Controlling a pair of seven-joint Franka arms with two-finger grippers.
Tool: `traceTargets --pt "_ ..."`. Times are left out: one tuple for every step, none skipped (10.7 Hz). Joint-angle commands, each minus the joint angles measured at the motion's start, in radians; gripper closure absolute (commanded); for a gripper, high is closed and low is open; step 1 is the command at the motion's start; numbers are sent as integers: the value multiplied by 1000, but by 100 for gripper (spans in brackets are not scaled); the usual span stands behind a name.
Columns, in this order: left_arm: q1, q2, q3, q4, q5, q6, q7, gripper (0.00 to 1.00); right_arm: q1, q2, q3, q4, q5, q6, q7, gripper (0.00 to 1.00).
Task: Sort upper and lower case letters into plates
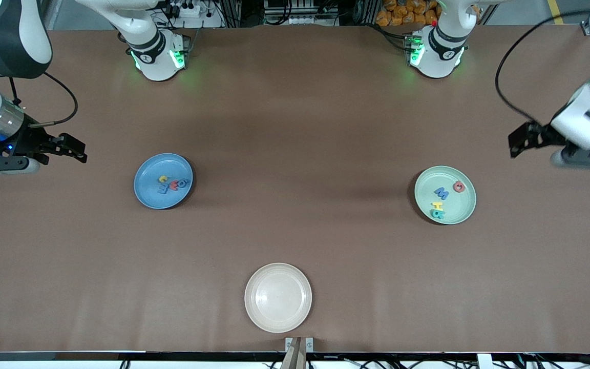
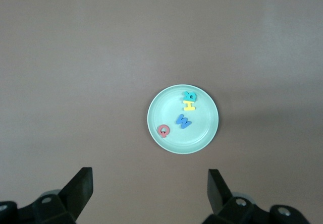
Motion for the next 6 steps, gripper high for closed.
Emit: traceTargets --pt "-11 -23 9 49 4 -78 49 0 -17 -26 5 -20 6 6 0 0" --pt "-17 -33 11 65 7 -84 57 0 -18 -26 5 -20 6 6 0 0" --pt "-16 -39 15 68 3 -101 59 0 -20 -25 5 -18 6 8 0 0" --pt "-13 -43 32 68 -9 -107 59 0 -25 -25 3 -8 6 6 -2 0" --pt "-5 -51 34 68 -17 -126 59 0 -35 -25 0 -8 7 5 -2 0" --pt "-4 -50 35 70 -14 -127 59 0 -35 -25 0 -8 7 2 -2 0"
